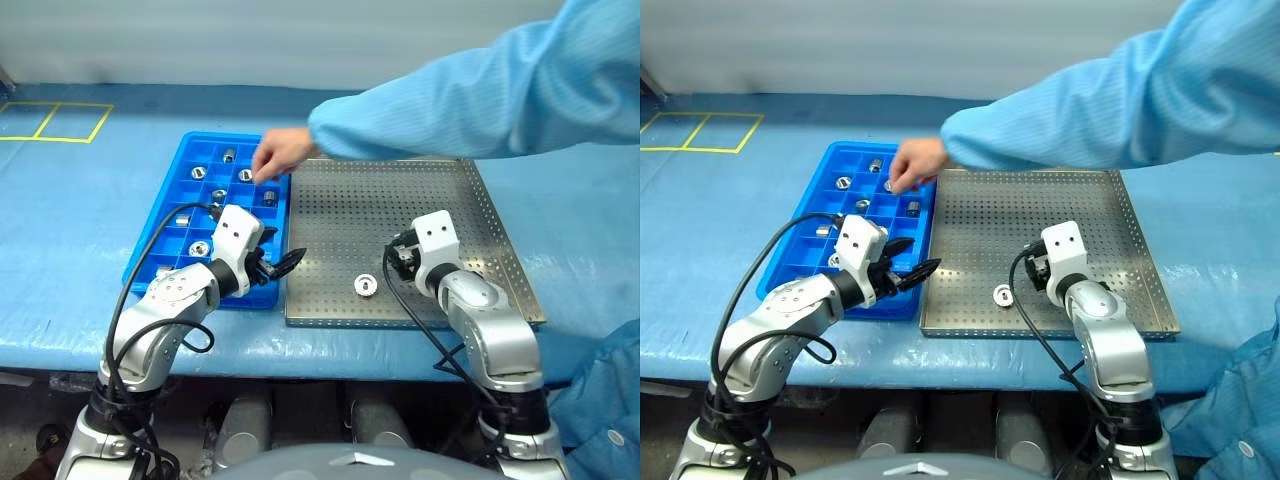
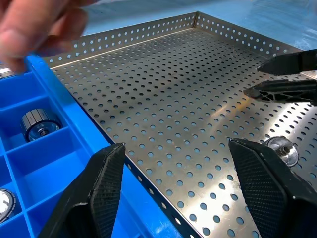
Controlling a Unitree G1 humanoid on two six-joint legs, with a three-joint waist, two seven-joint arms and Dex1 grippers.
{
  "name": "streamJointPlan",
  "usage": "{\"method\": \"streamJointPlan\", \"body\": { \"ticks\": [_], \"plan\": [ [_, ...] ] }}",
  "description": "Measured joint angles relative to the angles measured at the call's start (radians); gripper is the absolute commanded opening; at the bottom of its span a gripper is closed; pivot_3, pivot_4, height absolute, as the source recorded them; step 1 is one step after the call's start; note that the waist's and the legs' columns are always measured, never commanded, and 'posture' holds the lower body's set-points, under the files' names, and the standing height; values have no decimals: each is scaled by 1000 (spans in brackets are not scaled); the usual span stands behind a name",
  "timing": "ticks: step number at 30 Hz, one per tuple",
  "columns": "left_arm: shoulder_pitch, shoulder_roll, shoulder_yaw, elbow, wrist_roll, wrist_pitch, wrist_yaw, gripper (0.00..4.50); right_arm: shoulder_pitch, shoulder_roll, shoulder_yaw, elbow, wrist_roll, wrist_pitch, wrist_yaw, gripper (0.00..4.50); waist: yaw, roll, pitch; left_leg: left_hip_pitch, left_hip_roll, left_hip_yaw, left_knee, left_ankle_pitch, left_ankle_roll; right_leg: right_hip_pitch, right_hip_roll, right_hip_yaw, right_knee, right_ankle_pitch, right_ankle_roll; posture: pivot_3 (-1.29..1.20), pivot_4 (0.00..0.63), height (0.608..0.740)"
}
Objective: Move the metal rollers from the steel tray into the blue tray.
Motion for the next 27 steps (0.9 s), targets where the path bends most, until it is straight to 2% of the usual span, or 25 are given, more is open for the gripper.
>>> {"method": "streamJointPlan", "body": {
  "ticks": [5, 14, 17, 19, 20, 27],
  "plan": [
    [0, 1, -1, 0, -3, -3, -27, 3640, 47, -19, 39, -124, 101, 76, 71, 3237, -2, 0, 0, 0, 0, 0, 0, 0, 0, 0, 0, 0, 0, 0, 0, 82, 150, 740],
    [0, -3, -19, 1, -1, -8, -57, 3640, 80, -22, 133, -78, 113, 97, 37, 3237, -2, 0, 0, 0, 0, 0, 0, 0, 0, 0, 0, 0, 0, 0, 0, 84, 150, 740],
    [0, -2, -19, 1, 0, -9, -60, 3640, 74, -22, 137, -29, 100, 51, 15, 2697, -1, 0, 0, 0, 0, 0, 1, 0, 0, 0, 0, 0, 0, 0, 0, 84, 150, 740],
    [2, 1, -18, 1, 2, -9, -60, 3640, 73, -27, 140, -17, 100, 31, 15, 1955, 1, 0, 0, 0, 0, 0, 0, 0, 0, 0, 0, 0, -1, 0, 0, 101, 150, 740],
    [4, 1, -16, 1, 3, -9, -60, 3640, 71, -26, 141, -17, 101, 25, 14, 1770, 0, 0, 0, 0, 0, 0, 0, 0, 0, 0, 0, 0, -1, 0, 0, 105, 150, 740],
    [28, 6, 16, 1, 7, -9, -41, 3640, 11, -27, 162, -15, 101, 23, 1, 1742, 0, 0, 0, 0, 0, 0, 1, 0, 0, 0, 0, 0, 0, 0, 0, 119, 150, 740]
  ]
}}
